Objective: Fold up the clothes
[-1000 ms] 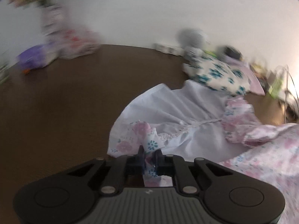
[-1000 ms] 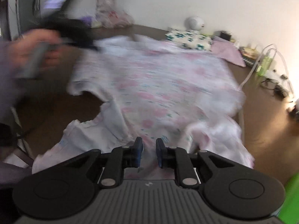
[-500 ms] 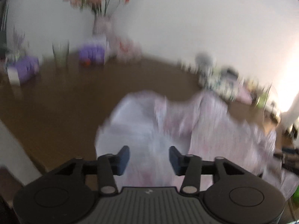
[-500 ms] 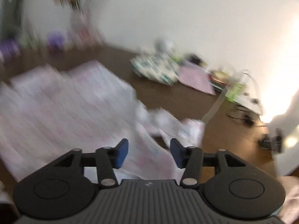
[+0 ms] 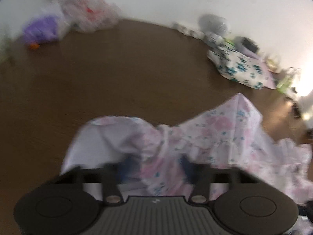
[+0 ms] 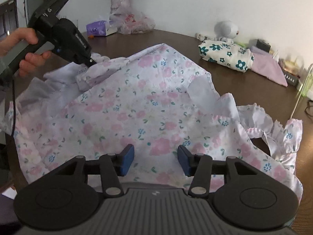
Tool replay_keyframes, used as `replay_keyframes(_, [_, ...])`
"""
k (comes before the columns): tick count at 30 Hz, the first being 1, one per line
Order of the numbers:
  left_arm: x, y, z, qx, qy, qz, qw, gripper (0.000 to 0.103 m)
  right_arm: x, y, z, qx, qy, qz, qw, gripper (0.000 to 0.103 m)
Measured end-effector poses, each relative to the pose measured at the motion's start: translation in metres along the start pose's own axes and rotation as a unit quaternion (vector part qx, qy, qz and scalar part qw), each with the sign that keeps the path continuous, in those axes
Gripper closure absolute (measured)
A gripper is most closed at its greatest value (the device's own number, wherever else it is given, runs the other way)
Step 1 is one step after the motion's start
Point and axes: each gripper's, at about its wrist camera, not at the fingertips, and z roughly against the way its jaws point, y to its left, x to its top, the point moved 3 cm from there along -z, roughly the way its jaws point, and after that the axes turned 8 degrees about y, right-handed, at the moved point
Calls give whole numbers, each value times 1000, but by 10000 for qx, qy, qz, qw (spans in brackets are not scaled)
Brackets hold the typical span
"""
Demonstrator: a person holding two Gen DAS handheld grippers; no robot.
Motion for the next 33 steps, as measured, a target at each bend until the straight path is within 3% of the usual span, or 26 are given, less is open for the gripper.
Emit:
replay_keyframes(1, [7, 5, -5, -148, 15, 159, 9998, 101, 0, -1, -1, 24, 23, 11, 10000, 54])
replay_keyframes(4, [28, 21, -19, -592, 59, 636, 9962, 101, 0, 0, -2, 49, 38, 39, 10000, 54])
replay_keyframes(5, [34, 32, -20, -674, -119, 1025, 9924, 100, 0, 0, -2, 46, 38, 34, 10000, 54])
replay_keyframes(6, [40, 51, -15, -578, -603, 1720, 9815, 99, 0, 0, -1, 44, 42, 32, 10000, 54])
replay_keyframes(7, [42, 65, -11, -346, -1050, 2149, 9704, 93, 0, 0, -1, 42, 50, 32, 10000, 54])
replay_keyframes(9, [43, 83, -1, 155, -1700, 2389, 9559, 73, 0, 0, -1, 37, 66, 27, 10000, 54])
replay_keyframes(11, [41, 91, 9, 409, -1743, 2388, 9544, 51, 1, 0, -1, 32, 82, 19, 10000, 54])
replay_keyframes(13, [34, 81, 17, -81, -1096, 2004, 9735, 46, 2, -1, -1, 35, 88, 5, 10000, 53])
replay_keyframes(15, [20, 59, 18, -634, -177, 1317, 9891, 30, 2, -1, -1, 44, 80, -13, 10000, 52])
replay_keyframes(16, [11, 47, 15, -765, 196, 1054, 9913, 21, 2, -1, -1, 46, 77, -19, 10000, 52])
replay_keyframes(18, [-4, 22, 1, -718, 737, 687, 9923, 21, 2, -1, -1, 46, 76, -23, 10000, 52])
replay_keyframes(20, [-13, -1, -14, -493, 978, 379, 9933, 20, 2, -1, -2, 37, 71, -36, 10000, 52])
replay_keyframes(22, [-10, -19, -21, -314, 856, -59, 9958, 24, 1, 0, -2, 18, 52, -55, 10000, 52])
replay_keyframes(24, [-2, -25, -28, -174, 849, -250, 9959, 78, 1, 1, -2, -3, 29, -74, 10000, 52])
replay_keyframes(25, [2, -25, -30, -143, 763, -296, 9965, 98, 0, 2, -2, -18, 13, -80, 10000, 52])
replay_keyframes(30, [40, -4, -27, -54, -239, -135, 9996, 101, -2, 4, 0, -33, 14, -86, 10000, 52])
replay_keyframes(33, [54, 4, -12, 456, -1007, -314, 9934, 100, -3, 4, 1, -35, 20, -84, 10000, 52])
